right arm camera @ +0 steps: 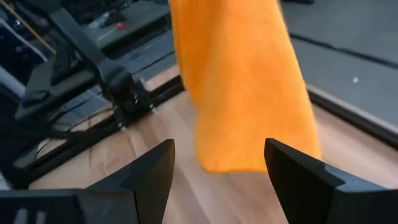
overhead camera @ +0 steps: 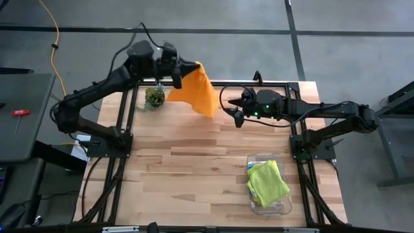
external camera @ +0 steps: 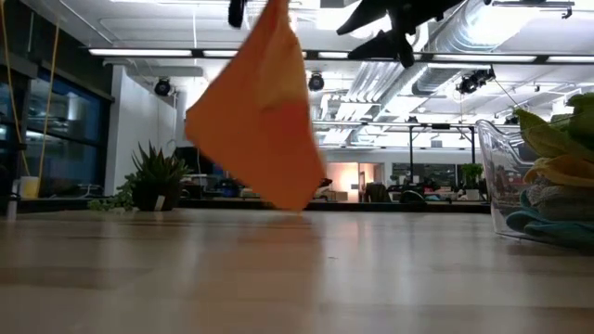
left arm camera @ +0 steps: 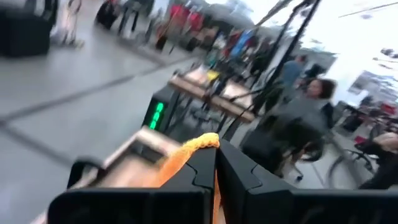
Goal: Fold microfiber towels
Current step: Fold the orange microfiber cloth
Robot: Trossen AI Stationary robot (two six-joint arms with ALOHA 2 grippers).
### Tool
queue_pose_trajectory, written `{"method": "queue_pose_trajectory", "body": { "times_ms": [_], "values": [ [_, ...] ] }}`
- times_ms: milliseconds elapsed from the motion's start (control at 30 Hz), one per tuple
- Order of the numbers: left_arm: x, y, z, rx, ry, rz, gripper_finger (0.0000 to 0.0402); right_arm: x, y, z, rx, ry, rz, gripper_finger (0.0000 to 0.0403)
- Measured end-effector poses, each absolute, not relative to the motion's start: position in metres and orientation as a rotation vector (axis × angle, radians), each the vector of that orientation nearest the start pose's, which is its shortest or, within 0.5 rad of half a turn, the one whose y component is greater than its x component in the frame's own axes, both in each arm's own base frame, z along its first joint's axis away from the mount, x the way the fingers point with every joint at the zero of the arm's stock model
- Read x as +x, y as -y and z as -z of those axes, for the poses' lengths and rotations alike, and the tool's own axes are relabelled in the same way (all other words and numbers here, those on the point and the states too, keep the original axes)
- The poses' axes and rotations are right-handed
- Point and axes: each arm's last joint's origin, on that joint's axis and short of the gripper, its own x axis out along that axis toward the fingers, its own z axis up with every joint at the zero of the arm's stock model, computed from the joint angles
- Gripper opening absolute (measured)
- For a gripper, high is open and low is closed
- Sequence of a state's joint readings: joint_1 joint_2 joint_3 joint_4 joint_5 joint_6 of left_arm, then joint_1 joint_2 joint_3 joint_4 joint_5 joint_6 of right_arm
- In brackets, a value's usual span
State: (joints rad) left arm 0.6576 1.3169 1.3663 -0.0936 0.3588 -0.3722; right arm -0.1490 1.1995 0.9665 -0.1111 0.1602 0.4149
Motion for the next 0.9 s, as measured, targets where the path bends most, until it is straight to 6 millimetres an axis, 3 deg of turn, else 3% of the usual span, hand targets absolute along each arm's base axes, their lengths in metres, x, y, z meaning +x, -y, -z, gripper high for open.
{"method": "queue_pose_trajectory", "body": {
  "times_ms": [333,467,600,667,800,900],
  "values": [
    [0.271,-0.148,-0.32,-0.719,-0.183,-0.348,0.0,0.259,0.031,-0.304,0.424,-0.447,0.344,0.024],
    [0.282,-0.151,-0.307,-0.833,-0.141,-0.327,0.0,0.26,0.027,-0.305,0.428,-0.453,0.308,0.024],
    [0.293,-0.162,-0.314,-0.813,-0.046,-0.304,0.0,0.26,0.025,-0.304,0.44,-0.462,0.274,0.024],
    [0.298,-0.174,-0.307,-0.772,-0.059,-0.378,0.0,0.26,0.025,-0.304,0.449,-0.463,0.267,0.024],
    [0.301,-0.204,-0.265,-0.849,-0.141,-0.564,0.0,0.26,0.025,-0.304,0.485,-0.455,0.291,0.024],
    [0.306,-0.218,-0.23,-0.955,-0.222,-0.588,0.0,0.264,0.027,-0.299,0.51,-0.466,0.331,0.024]
  ]
}}
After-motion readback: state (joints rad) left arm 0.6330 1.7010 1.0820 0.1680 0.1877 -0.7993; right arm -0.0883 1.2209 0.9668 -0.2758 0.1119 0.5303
